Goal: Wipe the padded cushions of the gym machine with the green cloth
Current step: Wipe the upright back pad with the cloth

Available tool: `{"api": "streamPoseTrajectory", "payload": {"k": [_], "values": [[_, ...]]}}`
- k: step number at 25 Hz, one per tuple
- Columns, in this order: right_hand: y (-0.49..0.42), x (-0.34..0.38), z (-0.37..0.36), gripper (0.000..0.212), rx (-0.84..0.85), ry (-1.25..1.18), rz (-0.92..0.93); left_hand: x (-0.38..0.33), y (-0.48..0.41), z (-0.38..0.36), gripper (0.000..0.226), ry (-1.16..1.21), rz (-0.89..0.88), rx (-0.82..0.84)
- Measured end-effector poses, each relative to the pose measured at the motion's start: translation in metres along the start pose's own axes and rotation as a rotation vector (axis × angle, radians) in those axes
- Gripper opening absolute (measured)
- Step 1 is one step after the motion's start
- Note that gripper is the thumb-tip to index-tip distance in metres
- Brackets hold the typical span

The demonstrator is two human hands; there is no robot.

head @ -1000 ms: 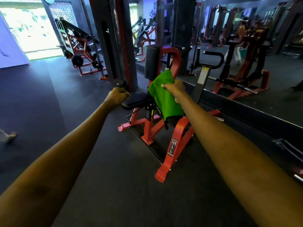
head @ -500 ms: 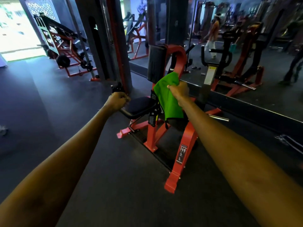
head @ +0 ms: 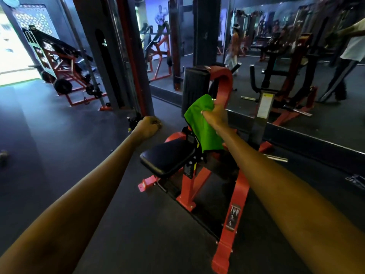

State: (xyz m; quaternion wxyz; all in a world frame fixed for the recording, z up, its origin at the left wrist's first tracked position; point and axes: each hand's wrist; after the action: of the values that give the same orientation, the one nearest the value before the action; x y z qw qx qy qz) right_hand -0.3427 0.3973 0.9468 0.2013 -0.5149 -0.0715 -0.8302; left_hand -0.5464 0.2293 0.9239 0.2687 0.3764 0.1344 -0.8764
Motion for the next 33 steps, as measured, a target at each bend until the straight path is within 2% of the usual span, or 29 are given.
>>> {"api": "streamPoseTrajectory", "payload": {"k": [2,6,11,15,18,22,24,29,31,33], "values": [[-0.028,0.004,-0.019,0.038,-0.008,0.023,-0.019,0.009,-0.045,0.012,0.011,0.029,-0.004,0.014],[-0.075,0.008,-0.051,0.033,-0.052,0.022,-0.047,0.011,-0.116,0.03,0.023,0.062,-0.036,0.02],[-0.149,0.018,-0.094,0.026,-0.14,0.055,-0.074,0.017,-0.235,0.042,0.019,0.024,-0.193,0.108],[-0.193,0.03,-0.131,0.022,-0.224,0.057,-0.12,0.023,-0.33,0.048,0.024,0.032,-0.285,0.179],[-0.218,0.033,-0.156,0.022,-0.246,0.036,-0.153,0.011,-0.377,0.049,0.014,-0.043,-0.361,0.209],[-0.253,0.028,-0.166,0.024,-0.356,0.025,-0.233,-0.012,-0.427,0.038,0.026,0.016,-0.485,0.22],[-0.272,0.023,-0.169,0.021,-0.398,-0.005,-0.23,-0.022,-0.451,0.027,0.039,0.021,-0.584,0.213],[-0.3,0.015,-0.174,0.013,-0.466,-0.121,-0.256,-0.042,-0.496,-0.001,0.046,-0.1,-0.802,0.176],[-0.301,0.026,-0.167,0.007,-0.581,-0.252,-0.218,-0.048,-0.52,-0.013,0.052,-0.164,-0.864,0.136],[-0.295,0.044,-0.155,0.008,-0.827,-0.33,-0.057,-0.052,-0.534,-0.018,0.049,-0.193,-0.884,0.12]]}}
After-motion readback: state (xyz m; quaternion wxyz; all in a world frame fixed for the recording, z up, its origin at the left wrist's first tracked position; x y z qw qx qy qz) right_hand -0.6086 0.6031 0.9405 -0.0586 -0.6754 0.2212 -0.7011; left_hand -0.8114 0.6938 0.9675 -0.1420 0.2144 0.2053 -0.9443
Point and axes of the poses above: each hand's wrist, its own y-axis away from the middle knuckle, its own z-axis out of the back of the hand, x = y × z, and after that the axes turned 5 degrees about x, right-handed
